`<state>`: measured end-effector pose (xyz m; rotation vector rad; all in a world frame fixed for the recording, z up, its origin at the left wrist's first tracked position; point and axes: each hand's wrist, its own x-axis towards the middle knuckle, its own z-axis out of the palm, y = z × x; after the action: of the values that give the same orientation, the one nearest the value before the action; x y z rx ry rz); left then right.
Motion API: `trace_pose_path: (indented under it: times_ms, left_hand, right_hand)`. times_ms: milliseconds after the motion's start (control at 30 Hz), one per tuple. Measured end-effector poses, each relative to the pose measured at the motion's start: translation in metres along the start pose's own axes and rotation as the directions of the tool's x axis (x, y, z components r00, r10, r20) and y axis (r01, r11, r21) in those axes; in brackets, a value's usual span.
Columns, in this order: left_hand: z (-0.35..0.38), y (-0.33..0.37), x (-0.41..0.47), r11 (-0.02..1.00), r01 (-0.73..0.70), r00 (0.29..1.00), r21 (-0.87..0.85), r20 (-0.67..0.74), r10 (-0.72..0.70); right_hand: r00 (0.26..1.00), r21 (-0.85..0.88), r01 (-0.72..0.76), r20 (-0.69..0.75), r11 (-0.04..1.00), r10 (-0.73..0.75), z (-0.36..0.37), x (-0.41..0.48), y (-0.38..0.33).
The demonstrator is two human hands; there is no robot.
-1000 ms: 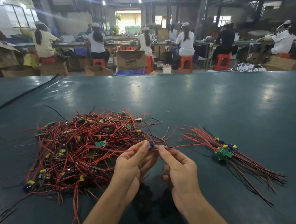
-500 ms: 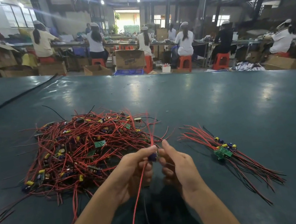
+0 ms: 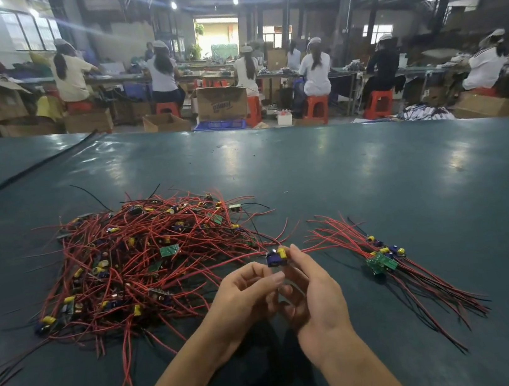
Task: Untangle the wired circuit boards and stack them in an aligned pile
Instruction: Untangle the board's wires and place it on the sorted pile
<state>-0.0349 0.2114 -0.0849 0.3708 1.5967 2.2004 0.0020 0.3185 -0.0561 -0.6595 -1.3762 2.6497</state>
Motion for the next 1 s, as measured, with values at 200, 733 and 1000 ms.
trace_pose_path:
  times_ms: [200, 733, 1000]
  left_hand:
    - [0.006, -0.002, -0.004, 0.961, -0.049, 0.957, 0.273, -0.264, 0.124]
    - [0.002, 0.003, 0.004, 0.96, -0.252, 0.9, 0.124, -0.335, 0.28]
    - [-0.001, 0.007, 0.003, 0.96, -0.257, 0.905, 0.109, -0.322, 0.278]
  right_hand:
    - [0.999, -0.032, 0.025, 0.047, 0.999, -0.023, 0.01, -0.012, 0.01]
    - [0.988, 0.039, 0.015, -0.152, 0.999, -0.009, 0.005, 0.004, -0.007]
    - [0.979, 0.061, 0.075, -0.194, 0.995, -0.062, -0.016, 0.018, -0.029]
